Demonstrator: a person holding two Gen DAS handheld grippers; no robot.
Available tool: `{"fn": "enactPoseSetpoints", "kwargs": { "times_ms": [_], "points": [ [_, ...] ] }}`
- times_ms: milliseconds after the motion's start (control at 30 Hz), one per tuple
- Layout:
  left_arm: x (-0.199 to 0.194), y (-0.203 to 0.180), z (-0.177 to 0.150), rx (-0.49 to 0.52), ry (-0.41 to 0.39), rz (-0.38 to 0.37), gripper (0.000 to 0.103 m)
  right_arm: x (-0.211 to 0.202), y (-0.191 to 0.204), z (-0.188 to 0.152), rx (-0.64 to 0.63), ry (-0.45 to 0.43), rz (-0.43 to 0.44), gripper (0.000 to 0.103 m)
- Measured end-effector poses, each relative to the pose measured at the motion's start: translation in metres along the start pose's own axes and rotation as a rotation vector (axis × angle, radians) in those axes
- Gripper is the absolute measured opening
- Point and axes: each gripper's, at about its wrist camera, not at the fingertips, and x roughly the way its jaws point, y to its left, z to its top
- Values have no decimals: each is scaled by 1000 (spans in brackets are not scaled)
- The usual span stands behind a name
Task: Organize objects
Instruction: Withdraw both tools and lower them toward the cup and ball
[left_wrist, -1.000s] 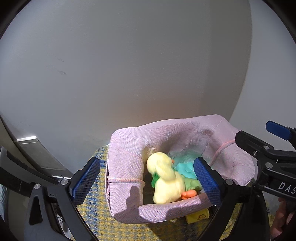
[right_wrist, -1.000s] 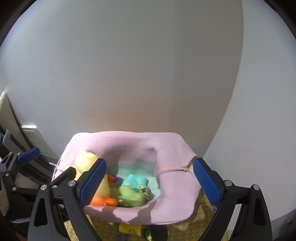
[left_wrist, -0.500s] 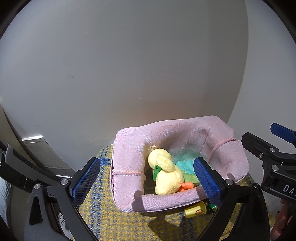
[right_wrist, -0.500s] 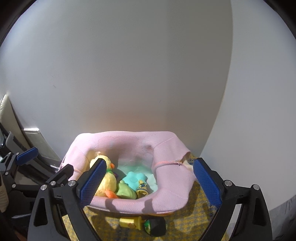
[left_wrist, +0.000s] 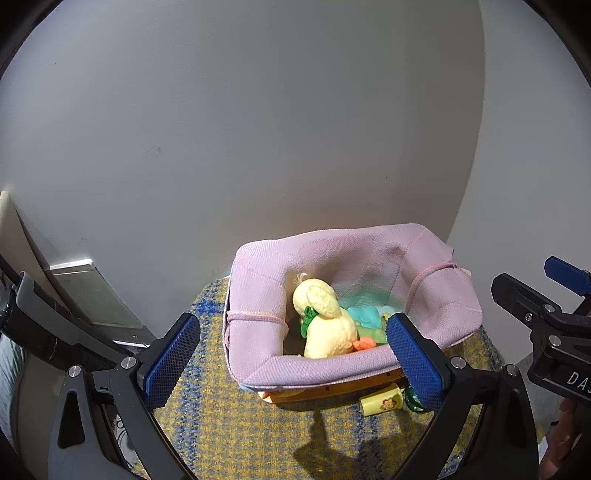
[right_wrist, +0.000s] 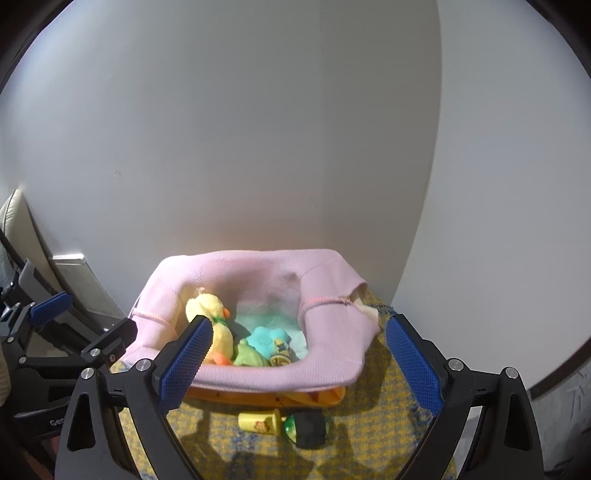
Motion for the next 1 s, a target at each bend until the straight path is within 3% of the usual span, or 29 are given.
{"fn": "enactPoseSetpoints", "kwargs": {
  "times_ms": [467,1000],
  "points": [
    [-5,-16,-41,-2,6,6,103,-2,-16,-44,43,31,-30,95],
    [17,-13,-86,-32,27,40,103,29,-21,-90,69,102,-38,95]
  ]
}}
